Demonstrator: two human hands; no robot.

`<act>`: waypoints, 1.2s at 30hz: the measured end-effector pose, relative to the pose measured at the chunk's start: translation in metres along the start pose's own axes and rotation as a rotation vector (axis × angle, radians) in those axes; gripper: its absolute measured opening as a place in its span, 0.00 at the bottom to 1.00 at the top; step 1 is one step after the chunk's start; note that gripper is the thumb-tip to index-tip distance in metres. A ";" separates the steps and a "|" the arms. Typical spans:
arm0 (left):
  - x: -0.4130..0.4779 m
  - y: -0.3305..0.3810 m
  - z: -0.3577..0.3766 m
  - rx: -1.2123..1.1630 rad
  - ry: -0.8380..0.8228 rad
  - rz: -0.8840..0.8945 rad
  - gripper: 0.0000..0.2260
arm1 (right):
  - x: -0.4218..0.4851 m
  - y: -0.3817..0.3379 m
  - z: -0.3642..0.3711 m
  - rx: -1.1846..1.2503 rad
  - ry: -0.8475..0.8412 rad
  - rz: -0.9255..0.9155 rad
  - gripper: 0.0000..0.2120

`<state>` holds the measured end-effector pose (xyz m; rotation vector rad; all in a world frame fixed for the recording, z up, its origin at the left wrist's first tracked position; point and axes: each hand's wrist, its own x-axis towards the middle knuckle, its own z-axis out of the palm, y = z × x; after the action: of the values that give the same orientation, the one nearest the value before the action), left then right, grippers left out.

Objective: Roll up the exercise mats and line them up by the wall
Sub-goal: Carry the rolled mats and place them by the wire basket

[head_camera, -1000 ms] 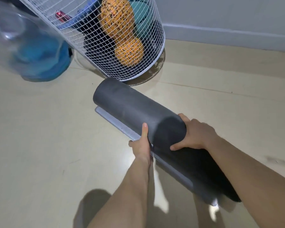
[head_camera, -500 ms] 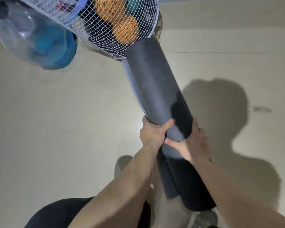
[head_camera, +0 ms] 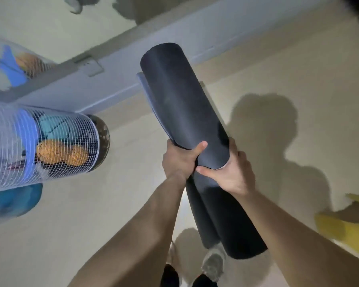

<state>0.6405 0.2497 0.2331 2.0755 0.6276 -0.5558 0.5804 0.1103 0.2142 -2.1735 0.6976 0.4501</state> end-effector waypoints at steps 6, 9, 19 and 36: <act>0.021 0.162 0.098 0.054 -0.095 0.169 0.38 | 0.081 -0.003 -0.152 -0.001 0.131 0.086 0.65; 0.036 0.231 0.159 0.062 -0.174 0.214 0.37 | 0.129 0.009 -0.221 -0.023 0.183 0.148 0.65; 0.071 0.407 0.391 0.166 -0.331 0.268 0.40 | 0.291 0.105 -0.416 -0.076 0.264 0.305 0.64; 0.228 0.582 0.806 -0.013 -0.473 -0.080 0.32 | 0.663 0.323 -0.640 -0.255 0.091 0.416 0.64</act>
<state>1.0523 -0.6633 0.0375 1.8184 0.4331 -1.0447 0.9590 -0.7796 0.0781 -2.2947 1.2092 0.6880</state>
